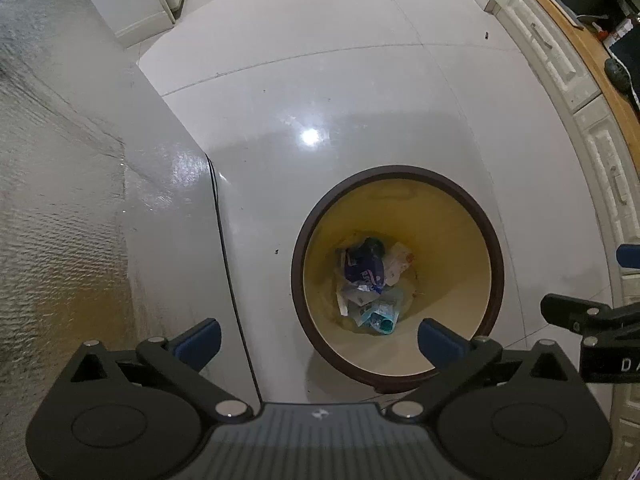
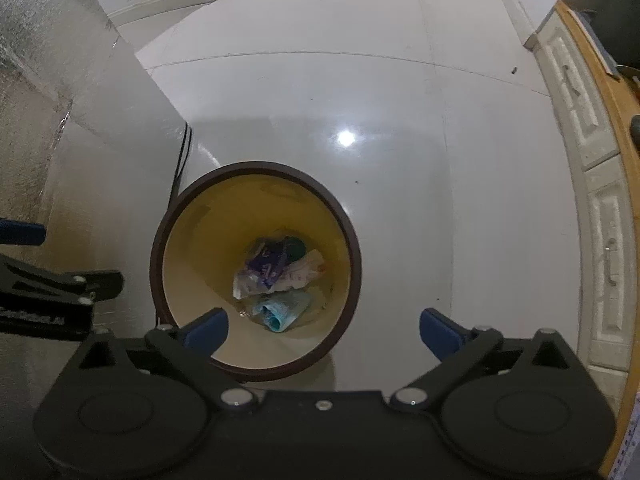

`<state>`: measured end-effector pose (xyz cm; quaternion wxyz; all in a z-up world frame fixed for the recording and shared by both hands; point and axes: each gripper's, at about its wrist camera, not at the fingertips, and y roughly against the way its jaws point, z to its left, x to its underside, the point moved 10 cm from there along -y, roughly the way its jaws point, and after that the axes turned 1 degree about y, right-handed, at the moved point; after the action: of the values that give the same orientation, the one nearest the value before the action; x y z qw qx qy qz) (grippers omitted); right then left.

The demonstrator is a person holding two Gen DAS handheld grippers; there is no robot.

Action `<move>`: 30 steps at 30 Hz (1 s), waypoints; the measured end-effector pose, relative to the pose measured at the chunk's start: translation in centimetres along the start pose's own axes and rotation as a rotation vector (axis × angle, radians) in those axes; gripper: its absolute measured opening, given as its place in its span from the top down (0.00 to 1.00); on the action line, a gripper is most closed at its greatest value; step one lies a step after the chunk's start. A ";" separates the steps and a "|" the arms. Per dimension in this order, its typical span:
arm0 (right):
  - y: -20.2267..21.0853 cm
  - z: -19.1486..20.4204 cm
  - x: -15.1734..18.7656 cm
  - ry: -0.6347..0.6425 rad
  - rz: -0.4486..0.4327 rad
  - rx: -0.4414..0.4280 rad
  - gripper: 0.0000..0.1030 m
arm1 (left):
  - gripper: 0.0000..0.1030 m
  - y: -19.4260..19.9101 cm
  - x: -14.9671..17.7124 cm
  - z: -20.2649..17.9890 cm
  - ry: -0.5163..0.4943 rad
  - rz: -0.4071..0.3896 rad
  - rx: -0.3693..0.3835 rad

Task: Collect trash
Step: 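Move both grippers back from the bin toward the counter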

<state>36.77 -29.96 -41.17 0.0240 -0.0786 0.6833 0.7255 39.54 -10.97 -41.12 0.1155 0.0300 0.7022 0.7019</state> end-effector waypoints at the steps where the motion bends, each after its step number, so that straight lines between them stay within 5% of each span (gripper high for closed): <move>1: 0.2 -0.1 0.1 -0.008 0.001 -0.003 0.00 | 0.00 0.3 0.0 0.1 0.002 -0.004 -0.002; 21: 7.4 -1.9 1.1 -0.055 -0.111 -0.001 0.00 | 0.00 8.4 1.4 0.9 0.032 -0.108 -0.013; 30: 11.7 -3.0 1.8 -0.075 -0.200 0.002 0.00 | 0.00 13.7 1.0 0.4 0.031 -0.240 -0.012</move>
<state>33.59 -33.87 -30.02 0.1221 -0.1193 0.6714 0.7212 37.00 -10.21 -27.63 0.1881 -0.0656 0.6982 0.6876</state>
